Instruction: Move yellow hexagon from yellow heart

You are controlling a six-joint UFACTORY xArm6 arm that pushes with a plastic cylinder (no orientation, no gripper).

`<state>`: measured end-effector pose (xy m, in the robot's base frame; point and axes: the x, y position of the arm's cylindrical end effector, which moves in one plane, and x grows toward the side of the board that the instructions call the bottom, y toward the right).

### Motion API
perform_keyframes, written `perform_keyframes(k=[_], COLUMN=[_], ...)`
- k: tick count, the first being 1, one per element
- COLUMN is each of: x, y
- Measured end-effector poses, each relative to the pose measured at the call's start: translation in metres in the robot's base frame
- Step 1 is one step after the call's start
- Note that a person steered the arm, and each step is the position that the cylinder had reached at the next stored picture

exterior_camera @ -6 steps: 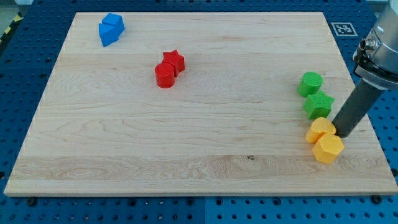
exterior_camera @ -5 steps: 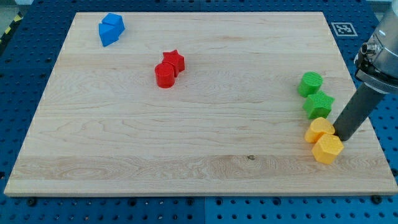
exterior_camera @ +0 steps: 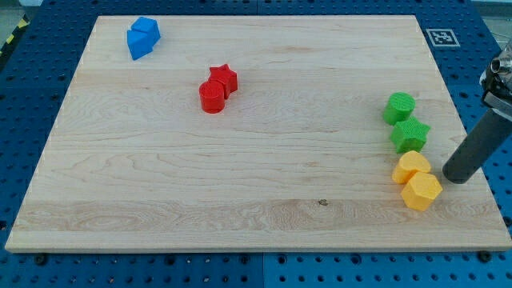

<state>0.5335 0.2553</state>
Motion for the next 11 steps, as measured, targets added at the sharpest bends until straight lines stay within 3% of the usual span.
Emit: perform_keyframes(k=[6, 8, 10, 11], x=[-0.024, -0.019, 0.025, 0.032], y=[0.000, -0.044, -0.035, -0.081])
